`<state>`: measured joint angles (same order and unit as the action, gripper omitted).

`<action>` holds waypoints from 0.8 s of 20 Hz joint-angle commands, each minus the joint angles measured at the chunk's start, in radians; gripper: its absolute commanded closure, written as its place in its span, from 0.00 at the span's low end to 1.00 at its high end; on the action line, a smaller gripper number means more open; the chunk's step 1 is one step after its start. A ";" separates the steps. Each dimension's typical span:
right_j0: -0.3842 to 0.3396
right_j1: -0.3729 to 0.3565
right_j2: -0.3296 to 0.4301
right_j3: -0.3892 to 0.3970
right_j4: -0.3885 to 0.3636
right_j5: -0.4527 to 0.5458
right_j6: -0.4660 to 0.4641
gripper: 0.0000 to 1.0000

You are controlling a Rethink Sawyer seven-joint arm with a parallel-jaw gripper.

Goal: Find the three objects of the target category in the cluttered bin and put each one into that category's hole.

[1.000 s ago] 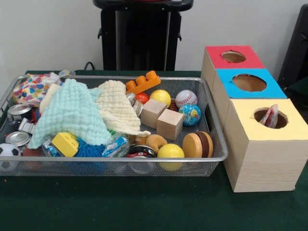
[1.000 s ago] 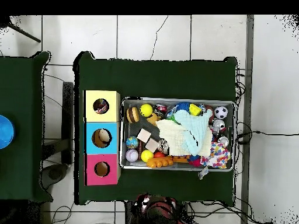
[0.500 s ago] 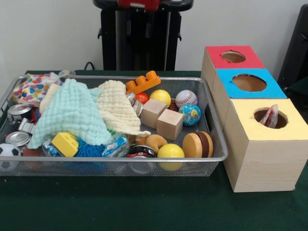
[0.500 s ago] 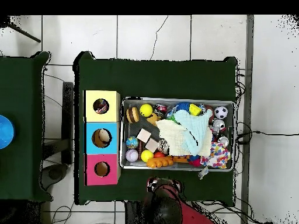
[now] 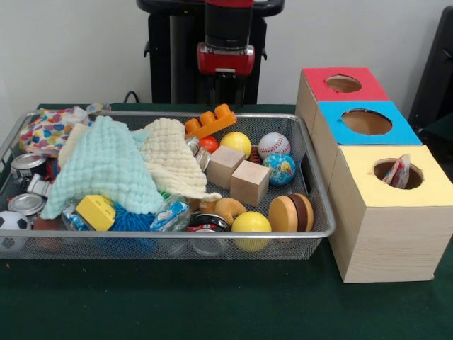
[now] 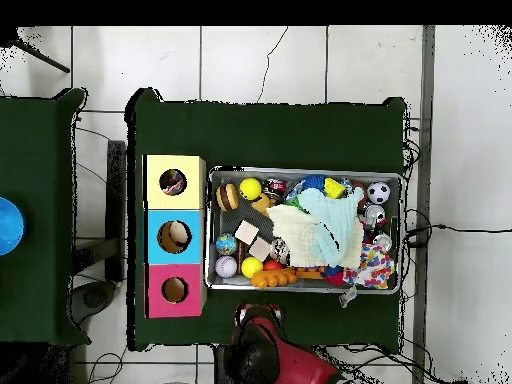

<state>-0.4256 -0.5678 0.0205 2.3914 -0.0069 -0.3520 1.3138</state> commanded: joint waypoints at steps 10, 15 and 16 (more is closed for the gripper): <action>-0.039 -0.549 -0.116 0.007 -0.037 0.775 -0.008 0.00; -0.107 -0.581 -0.081 -0.054 -0.105 0.870 -0.052 0.00; -0.123 -0.583 -0.070 -0.064 -0.117 0.879 -0.062 0.00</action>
<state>-0.4848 -1.0347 -0.0637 2.4785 -0.0630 0.4410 1.3138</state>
